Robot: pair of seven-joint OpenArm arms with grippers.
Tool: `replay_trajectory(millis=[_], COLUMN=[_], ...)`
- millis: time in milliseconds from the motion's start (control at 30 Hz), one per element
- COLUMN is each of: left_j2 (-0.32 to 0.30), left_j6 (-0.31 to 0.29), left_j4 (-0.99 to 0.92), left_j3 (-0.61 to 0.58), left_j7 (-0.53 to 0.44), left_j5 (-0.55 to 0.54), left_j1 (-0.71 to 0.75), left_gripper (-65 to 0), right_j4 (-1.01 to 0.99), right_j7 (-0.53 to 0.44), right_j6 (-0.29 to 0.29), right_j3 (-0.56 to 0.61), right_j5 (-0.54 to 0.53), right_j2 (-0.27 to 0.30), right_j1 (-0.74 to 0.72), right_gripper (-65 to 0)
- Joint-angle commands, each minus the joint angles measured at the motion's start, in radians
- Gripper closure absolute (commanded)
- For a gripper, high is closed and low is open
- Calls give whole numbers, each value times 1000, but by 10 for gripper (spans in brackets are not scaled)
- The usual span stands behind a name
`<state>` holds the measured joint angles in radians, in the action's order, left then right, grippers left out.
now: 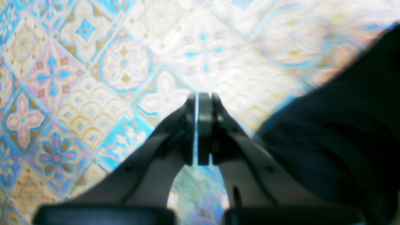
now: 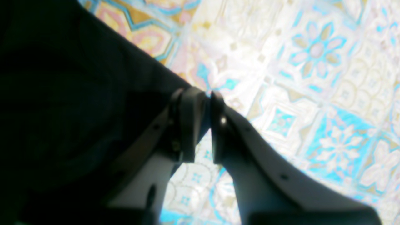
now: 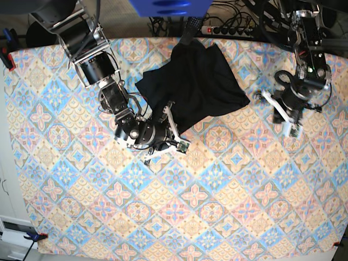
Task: Fold the T-shirt properly
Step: 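Grasp the folded stack with both grippers and pull it toward the table center, then pat the black bundle flat into a square with both grippers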
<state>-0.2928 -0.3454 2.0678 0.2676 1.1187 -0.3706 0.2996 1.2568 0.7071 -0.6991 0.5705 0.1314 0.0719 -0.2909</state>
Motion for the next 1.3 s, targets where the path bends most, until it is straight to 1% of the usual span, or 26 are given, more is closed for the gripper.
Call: replay_trajectory(millis=[0, 133, 167, 233, 267, 367, 467, 533, 600, 700, 833, 900, 1033, 1100, 1167, 1233, 1267], left_j2=[-4, 0, 14, 33, 40, 54, 99, 116, 117, 109, 80, 51, -23, -56, -81, -110, -113], left_j6=[-1, -1, 1, 4, 6, 6, 6, 6, 6, 7, 7, 7, 7, 7, 7, 7, 7], left_j4=[23, 24, 23, 18, 4, -29, -69, -128, -181, -244, -349, -367, -342, -299, -260, -249, -256], left_j3=[-1, -11, -34, -89, -129, -239, -359, -429, -488, -548, -581, -586, -580, -580, -578, -546, -531], left_j7=[1, 10, 10, 10, 10, 5, 5, 5, 1, -50, -87, -111, -134, -131, -130, -130, -131], left_j5=[-58, -253, -291, -316, -308, -244, -121, -41, 23, 126, 250, 293, 304, 302, 308, 308, 308], left_j1=[22, 83, 91, 94, 95, 88, 57, 31, 13, 5, -1, 5, 23, 26, 45, 52, 52], left_gripper=[-6, -6, -6, -6, -6, -6, -6, -6, -6, -6, -6, -6, -6, -6, -6, -6, -6], right_j4=[-7, -45, -56, -75, -82, -91, -91, -91, -91, -93, -125, -142, -145, -145, -145, -147, -147], right_j7=[-13, -14, -14, -16, -16, -16, -16, -16, -16, -16, -16, -16, -16, -16, -16, -16, -14], right_j6=[1, 1, 1, 1, 1, 1, 1, 1, 1, 1, 1, 1, 1, 1, 1, 1, 1], right_j3=[-2, 0, 0, 1, 1, 1, 1, 1, 3, 3, 4, 21, 107, 153, 184, 202, 205], right_j5=[-5, -5, -3, -3, -3, -3, -3, -3, -3, -3, -2, -2, -2, -2, -2, -2, -2], right_j2=[-4, -5, -5, -5, -5, -7, -7, -7, -7, -7, -7, -7, -7, -7, -7, -4, -4], right_j1=[-21, -61, -74, -80, -80, -80, -80, -80, -80, -80, -80, -80, -75, -75, -75, -75, -75], right_gripper=[-72, -72, -72, -72, -72, -72, -73, -73, -73, -73, -73, -72, -71, -71, -71, -71, -71])
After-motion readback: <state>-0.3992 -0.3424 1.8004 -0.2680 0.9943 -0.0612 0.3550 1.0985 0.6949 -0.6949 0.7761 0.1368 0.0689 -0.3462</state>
